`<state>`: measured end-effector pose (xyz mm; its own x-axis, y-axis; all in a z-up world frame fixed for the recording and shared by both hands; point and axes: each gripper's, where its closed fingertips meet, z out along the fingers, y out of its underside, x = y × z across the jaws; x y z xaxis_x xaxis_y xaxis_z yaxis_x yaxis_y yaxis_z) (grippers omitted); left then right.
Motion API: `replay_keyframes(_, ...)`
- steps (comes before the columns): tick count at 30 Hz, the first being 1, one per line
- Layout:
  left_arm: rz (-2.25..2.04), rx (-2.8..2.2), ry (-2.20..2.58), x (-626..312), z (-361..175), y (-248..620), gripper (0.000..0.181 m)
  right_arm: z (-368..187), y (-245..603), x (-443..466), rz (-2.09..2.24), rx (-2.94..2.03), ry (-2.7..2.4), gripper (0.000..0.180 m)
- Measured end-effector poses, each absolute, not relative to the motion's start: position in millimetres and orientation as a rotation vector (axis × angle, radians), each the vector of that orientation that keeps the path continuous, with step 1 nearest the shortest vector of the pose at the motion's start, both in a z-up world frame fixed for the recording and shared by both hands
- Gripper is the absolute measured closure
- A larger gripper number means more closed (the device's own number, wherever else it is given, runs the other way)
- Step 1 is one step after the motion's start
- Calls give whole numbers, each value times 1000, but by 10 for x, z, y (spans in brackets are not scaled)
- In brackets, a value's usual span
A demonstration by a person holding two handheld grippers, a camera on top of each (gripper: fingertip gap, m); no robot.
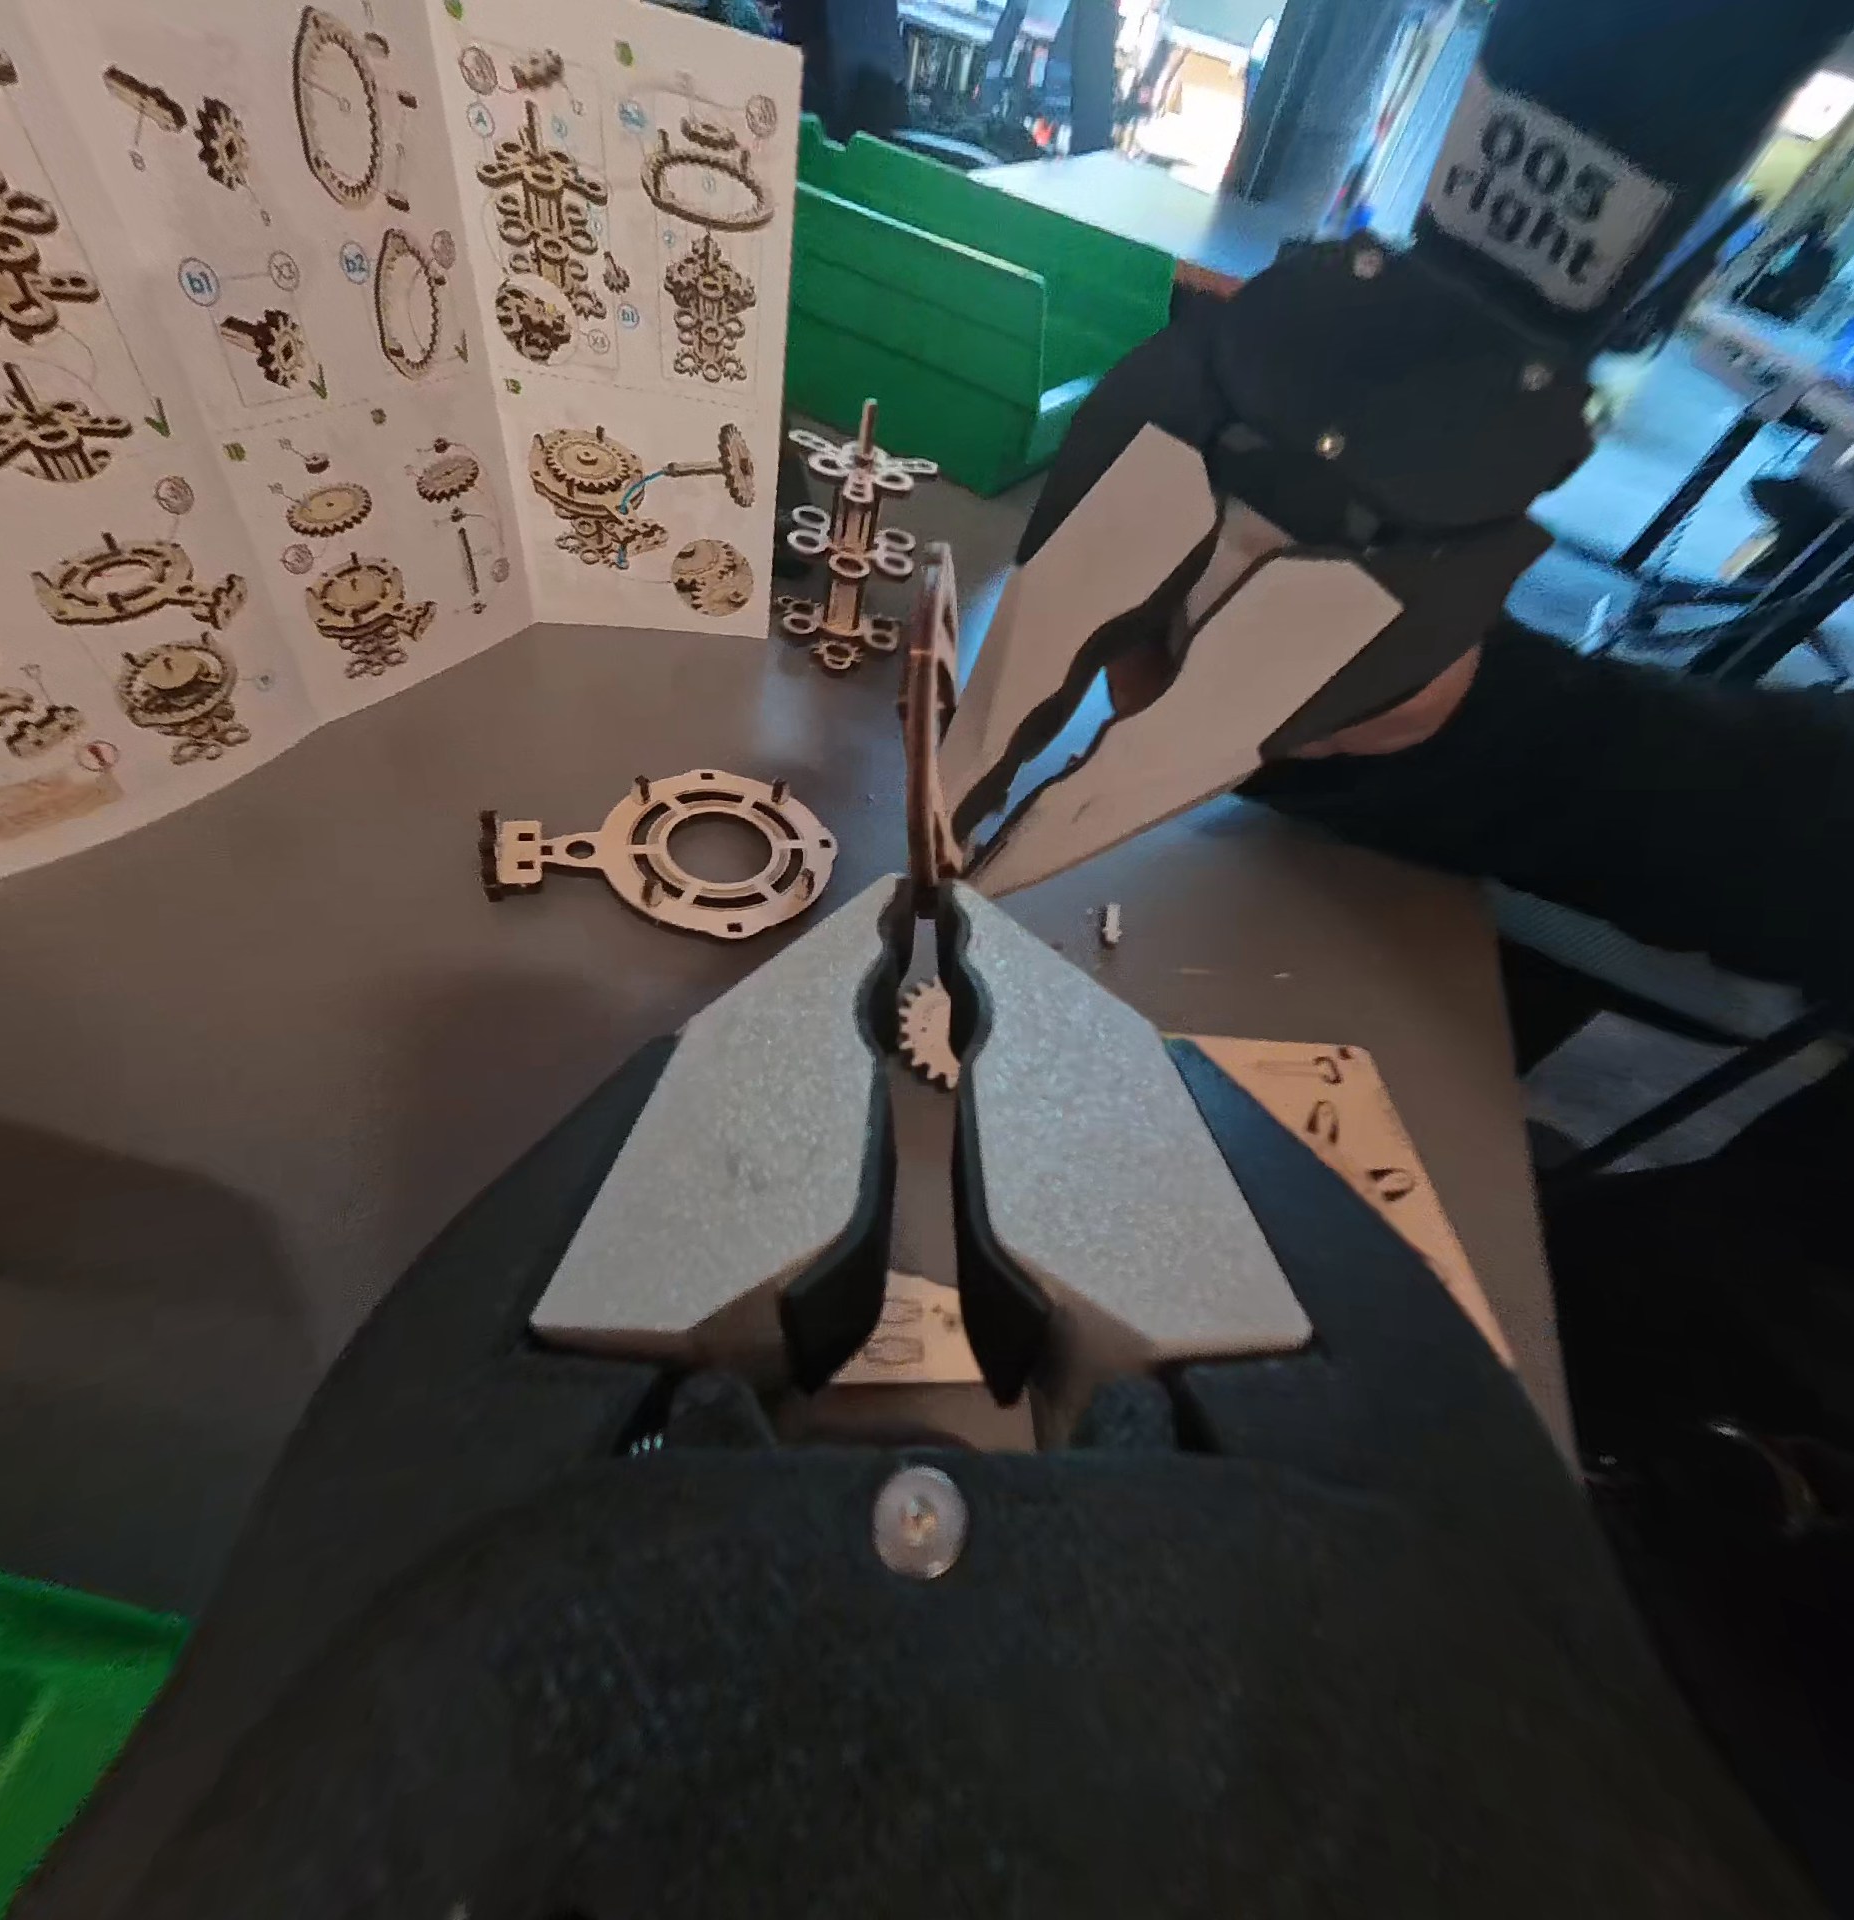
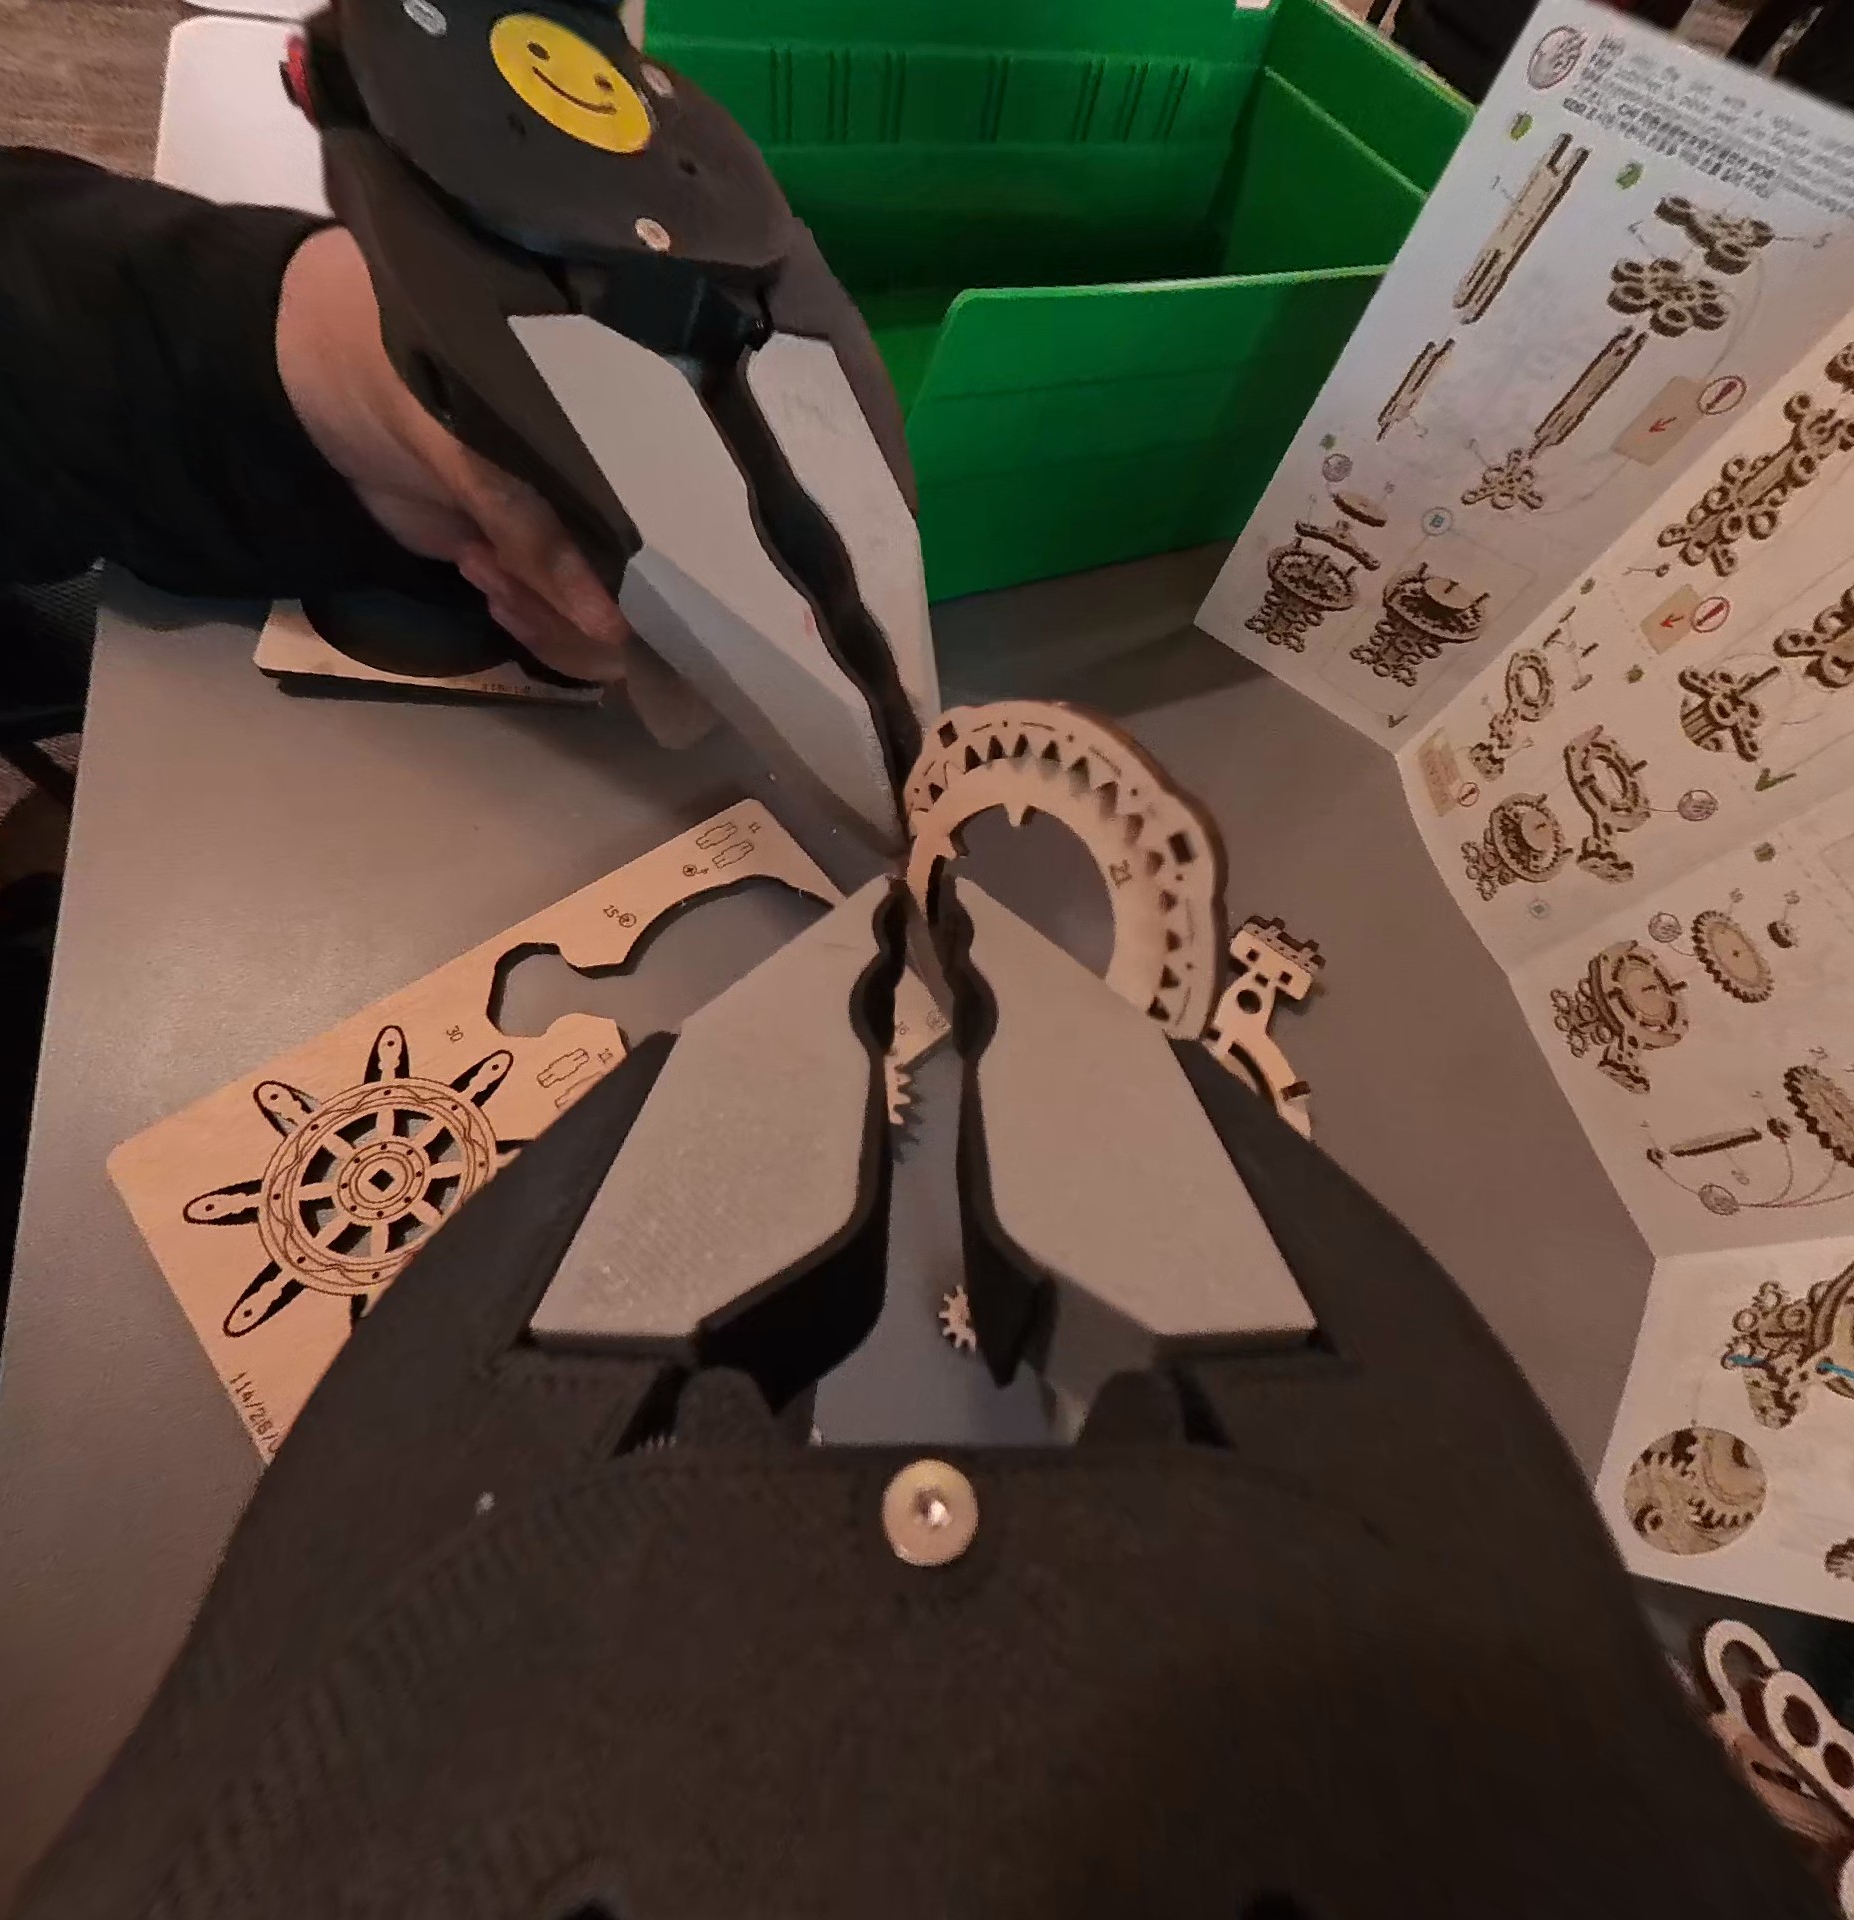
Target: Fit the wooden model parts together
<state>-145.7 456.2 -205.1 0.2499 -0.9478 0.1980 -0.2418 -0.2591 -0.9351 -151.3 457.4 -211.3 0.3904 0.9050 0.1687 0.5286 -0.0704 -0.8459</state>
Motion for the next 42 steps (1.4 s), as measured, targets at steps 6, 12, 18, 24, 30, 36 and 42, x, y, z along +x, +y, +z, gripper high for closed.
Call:
replay_keyframes(6, -992, -1650, 1157, -1437, -2054, 4533, 180, -2110, 4529, -1494, 684, -1764, -1244, 177)
replay_keyframes(12, -993, -1663, 1142, -1458, -2054, 4556, 180, -2100, 4545, -1511, 548, -1703, -1275, 177)
replay_keyframes(18, -973, -1654, 1148, -1429, -2042, 4542, 181, -2095, 4540, -1484, 595, -1705, -1271, 178)
replay_keyframes(24, -1143, -1726, 1017, -1544, -2005, 4629, 181, -1737, 4533, -1409, 732, -1606, -1129, 160)
replay_keyframes(30, -1335, -1682, 1009, -1485, -1886, 4496, 181, -1611, 4763, -1077, 1101, -1688, -809, 137)
replay_keyframes(36, -1334, -1681, 988, -1505, -1877, 4534, 181, -1797, 4685, -1170, 1139, -1753, -913, 172)
replay_keyframes(42, -1141, -1689, 1123, -1444, -2048, 4495, 180, -1826, 4744, -1175, 1170, -1775, -851, 171)
